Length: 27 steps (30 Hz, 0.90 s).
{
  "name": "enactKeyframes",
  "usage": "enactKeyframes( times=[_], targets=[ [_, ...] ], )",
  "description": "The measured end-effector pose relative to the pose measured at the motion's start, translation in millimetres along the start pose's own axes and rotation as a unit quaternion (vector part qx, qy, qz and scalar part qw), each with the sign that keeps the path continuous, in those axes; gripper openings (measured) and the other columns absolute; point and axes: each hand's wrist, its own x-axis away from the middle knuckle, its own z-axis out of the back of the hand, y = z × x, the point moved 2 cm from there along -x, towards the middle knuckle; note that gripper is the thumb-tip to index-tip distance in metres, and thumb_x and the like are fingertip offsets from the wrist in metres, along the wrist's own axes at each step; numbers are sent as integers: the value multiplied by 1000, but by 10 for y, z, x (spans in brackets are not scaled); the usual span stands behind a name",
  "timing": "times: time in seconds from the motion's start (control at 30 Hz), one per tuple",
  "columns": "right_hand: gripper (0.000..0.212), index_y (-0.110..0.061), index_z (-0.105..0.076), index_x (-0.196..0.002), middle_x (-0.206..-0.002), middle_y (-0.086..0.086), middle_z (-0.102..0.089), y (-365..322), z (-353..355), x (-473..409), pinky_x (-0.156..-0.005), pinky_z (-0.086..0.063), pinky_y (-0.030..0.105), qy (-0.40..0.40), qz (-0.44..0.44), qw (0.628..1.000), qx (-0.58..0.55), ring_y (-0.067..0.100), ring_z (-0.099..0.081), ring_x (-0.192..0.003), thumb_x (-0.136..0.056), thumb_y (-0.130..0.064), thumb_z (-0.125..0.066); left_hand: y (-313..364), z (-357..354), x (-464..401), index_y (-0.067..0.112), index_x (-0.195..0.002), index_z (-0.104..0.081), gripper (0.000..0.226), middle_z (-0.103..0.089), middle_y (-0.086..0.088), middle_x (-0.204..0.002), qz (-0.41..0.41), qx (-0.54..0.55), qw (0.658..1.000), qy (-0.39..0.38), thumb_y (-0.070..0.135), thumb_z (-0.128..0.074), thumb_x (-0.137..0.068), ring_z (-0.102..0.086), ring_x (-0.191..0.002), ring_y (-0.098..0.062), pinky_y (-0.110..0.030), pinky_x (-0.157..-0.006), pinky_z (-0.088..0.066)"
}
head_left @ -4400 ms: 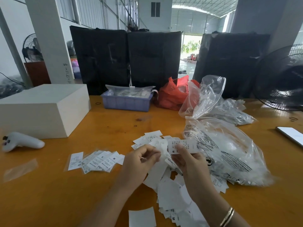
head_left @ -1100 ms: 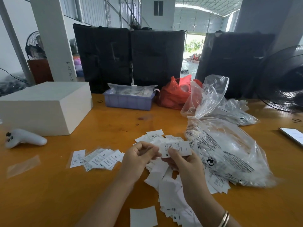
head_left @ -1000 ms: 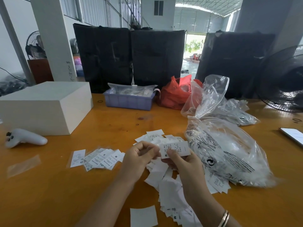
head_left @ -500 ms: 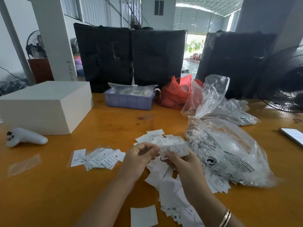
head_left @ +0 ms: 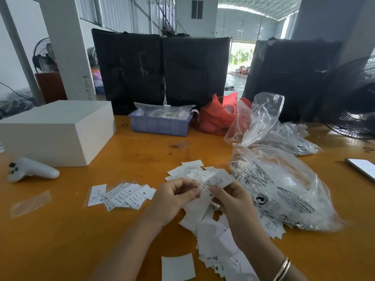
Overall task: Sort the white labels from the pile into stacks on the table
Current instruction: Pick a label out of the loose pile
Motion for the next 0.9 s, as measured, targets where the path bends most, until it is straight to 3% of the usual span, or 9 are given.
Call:
enactKeyframes(
  times=[0.1,0.27,0.47,0.6,0.73,0.8,0.9],
  targets=[
    [20,-30,-72,-74,-76,-2,-73,2,16,-7,-63,-58,26,30,17,999,4,14,-69,-68,-86,-14,-68,11,-4,7,30,-83,-70,6,-73,17,-78,2,3,1000,0,25,-69,-85,-66,-78,4,-3,-65,-46],
    [11,-25,-68,-85,-78,0,-74,20,14,-2,-65,-60,28,41,33,999,2,19,-71,-73,-87,-15,-66,36,-14,12,26,-79,-70,10,-72,17,-75,-5,0,1000,11,29,-65,-87,-64,-74,6,-2,-61,-43],
    [6,-19,-69,-89,-79,4,-74,20,13,-2,-65,-58,33,22,36,999,8,23,-71,-75,-88,-14,-65,53,-27,13,26,-90,-68,5,-74,12,-77,-8,32,999,11,25,-63,-89,-67,-74,2,-7,-62,-47],
    [4,-14,-69,-89,-77,6,-73,38,23,-7,-60,-57,30,9,38,999,14,22,-71,-70,-86,-13,-66,46,-23,20,26,-84,-70,11,-74,11,-75,-10,23,1000,5,26,-61,-90,-67,-73,1,-6,-61,-46],
    [13,-23,-73,-88,-81,7,-73,34,14,-2,-64,-57,29,-7,41,999,0,20,-71,-72,-87,-13,-65,36,-20,15,28,-82,-71,16,-74,13,-76,-1,19,1000,14,27,-58,-92,-65,-71,2,-7,-60,-46],
    [28,-37,-73,-81,-83,7,-73,24,6,-4,-69,-58,31,-11,38,999,-8,18,-71,-73,-88,-12,-63,35,-16,11,28,-80,-72,20,-73,13,-76,0,23,1000,17,25,-57,-93,-64,-69,3,-8,-59,-46],
    [18,-25,-70,-78,-82,13,-72,23,12,-3,-75,-56,47,0,40,999,6,27,-71,-76,-88,-11,-63,40,-25,16,26,-79,-71,23,-72,13,-72,0,16,1000,15,25,-54,-95,-62,-65,3,-8,-58,-46]
  ],
)
